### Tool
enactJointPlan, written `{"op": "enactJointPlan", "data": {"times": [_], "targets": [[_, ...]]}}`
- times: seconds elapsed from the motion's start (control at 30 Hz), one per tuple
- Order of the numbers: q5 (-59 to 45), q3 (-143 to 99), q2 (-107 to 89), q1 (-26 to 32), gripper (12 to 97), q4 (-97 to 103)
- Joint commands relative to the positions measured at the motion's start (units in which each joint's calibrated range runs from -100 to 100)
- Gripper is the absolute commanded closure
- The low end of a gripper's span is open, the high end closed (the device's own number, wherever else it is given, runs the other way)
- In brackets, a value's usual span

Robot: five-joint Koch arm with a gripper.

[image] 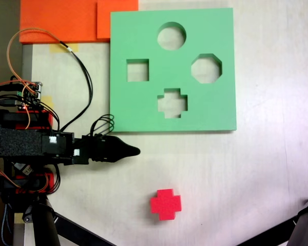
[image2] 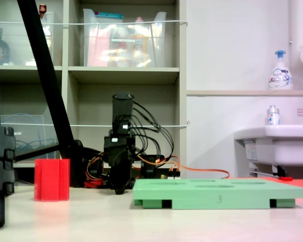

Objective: Put the cross columnar block into the corresponding hole

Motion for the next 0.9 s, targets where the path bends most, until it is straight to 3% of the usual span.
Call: {"op": "enactJointPlan", "data": {"times": [0.0,0.7,0.87], "targets": [[0.1,-3.14,-0.41,-0.24,58.0,-0.7],[0.24,-3.14,-0.41,-0.29,59.7,-0.7],[9.82,-3.14,-0.41,-3.22,58.8,-0.41]]}}
